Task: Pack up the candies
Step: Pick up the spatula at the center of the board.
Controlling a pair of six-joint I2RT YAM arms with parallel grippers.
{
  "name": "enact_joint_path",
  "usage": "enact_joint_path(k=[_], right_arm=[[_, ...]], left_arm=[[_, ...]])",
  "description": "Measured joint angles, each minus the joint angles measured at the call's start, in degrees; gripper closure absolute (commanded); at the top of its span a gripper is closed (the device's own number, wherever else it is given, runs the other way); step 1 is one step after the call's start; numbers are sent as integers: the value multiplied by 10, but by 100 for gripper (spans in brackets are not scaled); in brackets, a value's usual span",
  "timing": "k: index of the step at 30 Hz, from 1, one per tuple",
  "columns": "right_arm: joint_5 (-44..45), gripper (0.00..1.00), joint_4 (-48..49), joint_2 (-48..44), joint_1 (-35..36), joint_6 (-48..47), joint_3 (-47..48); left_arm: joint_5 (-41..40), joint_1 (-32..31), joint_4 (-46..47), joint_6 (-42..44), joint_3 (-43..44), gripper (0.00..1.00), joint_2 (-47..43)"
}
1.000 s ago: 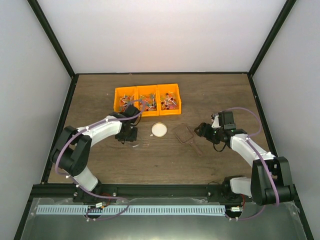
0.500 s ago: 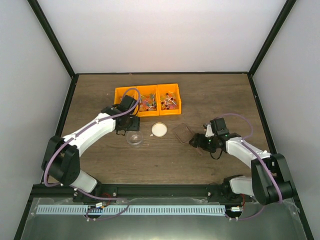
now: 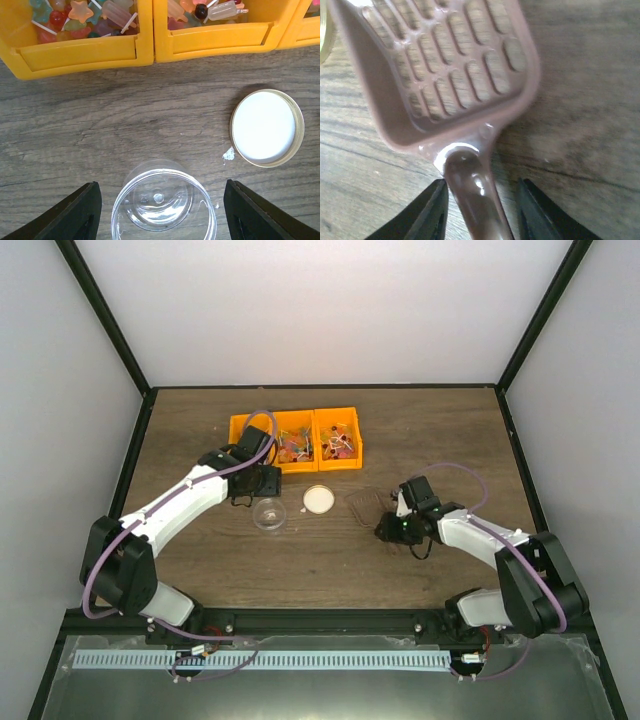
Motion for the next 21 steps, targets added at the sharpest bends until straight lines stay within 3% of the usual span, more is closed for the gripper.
enact_joint_path(k=[6, 14, 21], right_arm=[[20, 79, -23, -5, 2, 3, -1], [20, 83, -35, -30, 2, 8, -1], [1, 82, -41, -56, 2, 13, 0]], left_arm=[[15, 0, 4, -4, 0, 26, 0], [87, -20, 38, -21, 24, 0, 16], [175, -51, 116, -52, 66, 0, 64]])
